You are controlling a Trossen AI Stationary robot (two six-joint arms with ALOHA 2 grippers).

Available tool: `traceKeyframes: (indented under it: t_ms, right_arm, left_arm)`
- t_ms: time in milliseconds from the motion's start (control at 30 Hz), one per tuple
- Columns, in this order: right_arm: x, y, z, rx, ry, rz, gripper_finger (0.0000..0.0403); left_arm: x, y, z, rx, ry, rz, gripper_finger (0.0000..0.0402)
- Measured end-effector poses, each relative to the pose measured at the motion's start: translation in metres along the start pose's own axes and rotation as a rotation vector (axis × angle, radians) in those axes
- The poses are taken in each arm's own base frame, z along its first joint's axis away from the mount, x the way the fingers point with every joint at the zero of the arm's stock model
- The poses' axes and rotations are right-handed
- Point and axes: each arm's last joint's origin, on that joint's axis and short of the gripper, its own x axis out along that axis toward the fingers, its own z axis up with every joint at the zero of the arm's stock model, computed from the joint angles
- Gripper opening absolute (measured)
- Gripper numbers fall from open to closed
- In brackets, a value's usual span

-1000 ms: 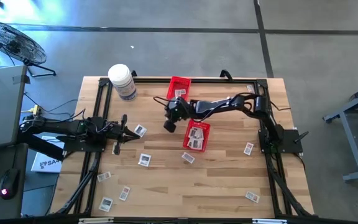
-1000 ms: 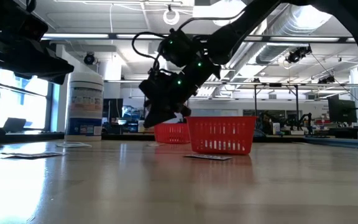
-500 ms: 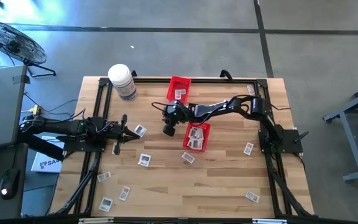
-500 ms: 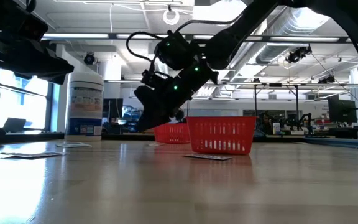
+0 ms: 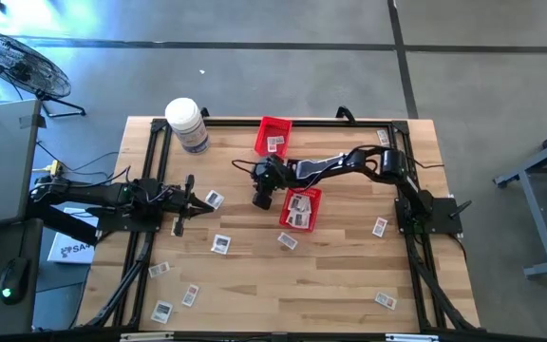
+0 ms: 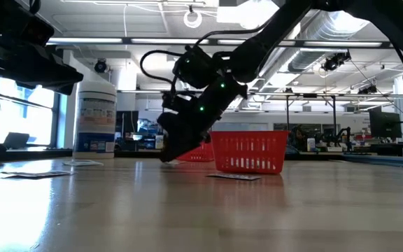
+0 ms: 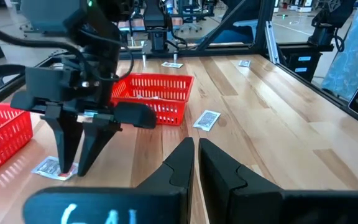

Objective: Pick & Place First Aid Supplies
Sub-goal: Put the white ointment pack into the top red bin

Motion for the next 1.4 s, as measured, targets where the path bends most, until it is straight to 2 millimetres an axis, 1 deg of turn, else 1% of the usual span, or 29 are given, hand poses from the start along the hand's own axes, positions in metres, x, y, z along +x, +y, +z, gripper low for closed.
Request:
traceKeyframes:
  t_ms: [133,300,433,700,833,1067,1400]
  right_arm:
    - [0.0,0.0,0.001,-0.007,-0.015,0.001,0.0091]
    - [0.0,0.0,0.004,-0.005,-0.043,0.002,0.0088]
    - [0.008,0.0,-0.003,0.004,-0.021,0.01,0.0087]
    - [0.01,-0.001,-0.007,0.011,0.008,-0.008,0.0084]
    - [0.01,-0.006,-0.01,0.042,0.044,-0.037,0.0067]
    - [0.01,-0.014,-0.013,0.055,0.084,-0.084,0.0008]
    - [0.009,-0.014,-0.011,0.085,0.052,-0.107,0.0002]
  left_arm:
    - [0.0,0.0,0.0,0.0,0.0,0.0,0.0021]
    - [0.0,0.0,0.0,0.0,0.0,0.0,0.0021]
    - [0.0,0.0,0.0,0.0,0.0,0.0,0.0021]
    - [0.0,0.0,0.0,0.0,0.0,0.0,0.0021]
    - [0.0,0.0,0.0,0.0,0.0,0.0,0.0021]
    - [0.0,0.0,0.0,0.0,0.0,0.0,0.0021]
    - [0.0,0.0,0.0,0.0,0.0,0.0,0.0021]
